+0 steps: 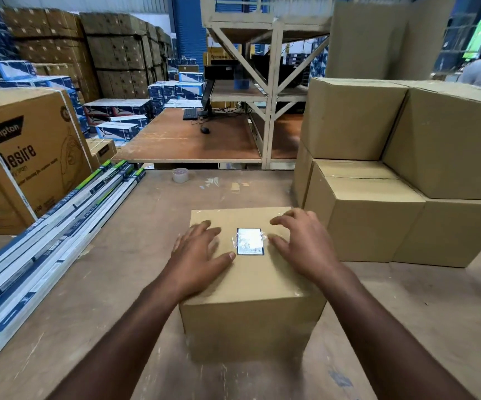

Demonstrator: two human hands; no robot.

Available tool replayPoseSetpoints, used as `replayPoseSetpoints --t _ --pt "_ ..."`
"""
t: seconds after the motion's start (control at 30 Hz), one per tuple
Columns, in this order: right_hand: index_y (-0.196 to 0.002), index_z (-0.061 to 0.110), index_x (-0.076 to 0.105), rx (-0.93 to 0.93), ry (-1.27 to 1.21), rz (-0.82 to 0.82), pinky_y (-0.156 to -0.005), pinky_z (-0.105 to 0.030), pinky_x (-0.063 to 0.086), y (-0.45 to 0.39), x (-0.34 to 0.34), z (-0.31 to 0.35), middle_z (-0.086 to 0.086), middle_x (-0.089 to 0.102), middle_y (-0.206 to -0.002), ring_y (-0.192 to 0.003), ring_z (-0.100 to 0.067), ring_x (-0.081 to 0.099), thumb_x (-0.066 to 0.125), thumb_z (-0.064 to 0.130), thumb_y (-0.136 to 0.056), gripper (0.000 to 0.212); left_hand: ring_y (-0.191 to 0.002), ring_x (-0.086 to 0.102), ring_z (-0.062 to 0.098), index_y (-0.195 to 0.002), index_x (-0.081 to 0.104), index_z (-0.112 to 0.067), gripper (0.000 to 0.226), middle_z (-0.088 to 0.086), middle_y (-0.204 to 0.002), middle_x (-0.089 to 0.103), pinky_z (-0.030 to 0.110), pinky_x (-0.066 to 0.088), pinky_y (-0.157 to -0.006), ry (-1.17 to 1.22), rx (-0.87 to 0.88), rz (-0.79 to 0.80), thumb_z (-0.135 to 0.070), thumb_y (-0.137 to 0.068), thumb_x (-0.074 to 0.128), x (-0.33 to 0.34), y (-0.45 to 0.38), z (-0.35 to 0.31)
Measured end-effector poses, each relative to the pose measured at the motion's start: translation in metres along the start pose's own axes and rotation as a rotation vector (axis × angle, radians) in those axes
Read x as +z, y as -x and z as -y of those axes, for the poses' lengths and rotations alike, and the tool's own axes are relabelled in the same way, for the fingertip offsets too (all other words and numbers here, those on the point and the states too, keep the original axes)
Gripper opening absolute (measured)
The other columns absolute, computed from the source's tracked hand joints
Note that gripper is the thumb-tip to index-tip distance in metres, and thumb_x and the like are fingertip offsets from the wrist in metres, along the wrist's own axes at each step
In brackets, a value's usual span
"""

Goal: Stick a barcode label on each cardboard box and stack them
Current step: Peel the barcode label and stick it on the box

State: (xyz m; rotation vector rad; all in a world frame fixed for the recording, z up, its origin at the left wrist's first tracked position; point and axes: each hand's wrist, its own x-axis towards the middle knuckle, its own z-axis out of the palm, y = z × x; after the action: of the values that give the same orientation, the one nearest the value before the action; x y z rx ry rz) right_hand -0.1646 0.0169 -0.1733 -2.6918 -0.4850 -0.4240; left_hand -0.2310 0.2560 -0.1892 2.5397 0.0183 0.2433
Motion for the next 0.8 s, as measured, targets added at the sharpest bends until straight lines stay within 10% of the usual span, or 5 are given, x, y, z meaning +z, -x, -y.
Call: replayPoseSetpoints --t 0.8 --pt "-0.104 0.029 0.067 0.043 -0.054 0.055 -0.072 -0.031 0.037 -0.029 0.035 0.026 0.006 0.058 -0.109 -0.105 -0.019 0.058 0.053 0.040 -0.096 0.019 -0.147 0.034 0.011 -0.147 0.054 -0.027 0.074 -0.010 -0.157 0.043 0.034 0.028 -0.119 -0.033 0.122 0.006 -0.067 -0.085 0.066 0.021 -0.027 -0.003"
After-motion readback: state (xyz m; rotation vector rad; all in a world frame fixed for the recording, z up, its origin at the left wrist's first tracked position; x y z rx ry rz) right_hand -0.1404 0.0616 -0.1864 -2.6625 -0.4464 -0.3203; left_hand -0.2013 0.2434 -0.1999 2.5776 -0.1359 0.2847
